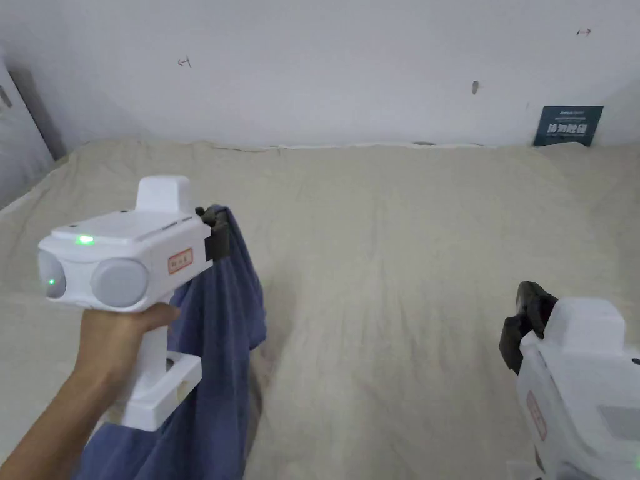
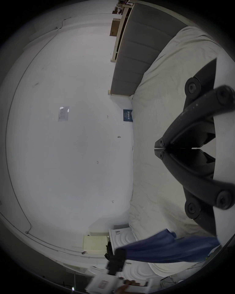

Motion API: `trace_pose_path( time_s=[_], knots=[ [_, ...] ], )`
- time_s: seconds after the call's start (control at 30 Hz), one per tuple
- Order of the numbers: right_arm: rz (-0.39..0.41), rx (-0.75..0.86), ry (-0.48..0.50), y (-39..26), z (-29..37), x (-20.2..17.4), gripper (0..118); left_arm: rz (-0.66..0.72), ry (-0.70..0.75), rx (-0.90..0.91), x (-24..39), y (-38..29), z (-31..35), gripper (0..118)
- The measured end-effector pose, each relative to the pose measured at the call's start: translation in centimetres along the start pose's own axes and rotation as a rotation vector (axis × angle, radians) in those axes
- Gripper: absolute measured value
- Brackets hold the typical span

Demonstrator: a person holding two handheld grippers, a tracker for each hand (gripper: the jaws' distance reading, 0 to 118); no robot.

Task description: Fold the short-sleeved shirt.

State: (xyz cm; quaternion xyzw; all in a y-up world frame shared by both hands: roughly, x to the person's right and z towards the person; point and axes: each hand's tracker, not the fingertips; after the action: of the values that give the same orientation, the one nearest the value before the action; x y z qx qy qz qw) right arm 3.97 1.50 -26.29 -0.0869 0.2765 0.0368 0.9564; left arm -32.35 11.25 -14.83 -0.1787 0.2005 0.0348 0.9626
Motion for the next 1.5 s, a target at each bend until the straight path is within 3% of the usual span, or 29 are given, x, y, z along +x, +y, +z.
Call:
trace_pose_path(
  time_s=[0.27, 0.53, 0.7, 0.93, 1.0, 1.03, 1.07, 1.1, 1.17, 1.2, 1.5],
  knots=[
    [-0.001, 0.031, -0.101, 0.7, 2.9, 4.3, 2, -0.074, -0.276, 0.009, 12.4, 3.1, -3.9, 3],
    [0.002, 0.019, -0.205, 0.5, 4.5, 7.8, 2, -0.153, -0.509, -0.244, 22.7, -4.7, -9.1, 3],
    [0.001, -0.007, -0.218, -0.3, 4.7, 8.5, 2, -0.215, -0.527, -0.461, 25.7, -13.2, -12.6, 3],
    [-0.007, -0.051, -0.212, -1.3, 4.4, 8.8, 2, -0.334, -0.385, -0.729, 26.8, -23.1, -17.0, 3],
    [-0.004, -0.059, -0.210, -1.3, 4.4, 8.9, 2, -0.329, -0.376, -0.727, 26.4, -24.4, -16.9, 3],
    [-0.002, -0.061, -0.209, -1.3, 4.5, 8.9, 2, -0.286, -0.395, -0.664, 26.0, -24.0, -16.4, 6],
    [0.001, -0.060, -0.207, -1.2, 4.6, 8.8, 2, -0.260, -0.379, -0.666, 25.9, -23.5, -16.2, 18],
    [0.003, -0.058, -0.207, -1.0, 4.7, 8.7, 2, -0.235, -0.372, -0.665, 25.6, -23.0, -16.0, 42],
    [0.006, -0.053, -0.205, -0.6, 4.7, 8.5, 2, -0.195, -0.384, -0.632, 24.8, -21.6, -14.8, 104],
    [0.005, -0.051, -0.203, -0.6, 4.7, 8.7, 2, -0.174, -0.383, -0.606, 24.6, -20.9, -14.3, 116],
    [0.002, 0.026, -0.173, 1.9, 5.3, 7.2, 2, -0.101, -0.220, -0.086, 18.3, -9.9, -4.4, 115]
  ],
)
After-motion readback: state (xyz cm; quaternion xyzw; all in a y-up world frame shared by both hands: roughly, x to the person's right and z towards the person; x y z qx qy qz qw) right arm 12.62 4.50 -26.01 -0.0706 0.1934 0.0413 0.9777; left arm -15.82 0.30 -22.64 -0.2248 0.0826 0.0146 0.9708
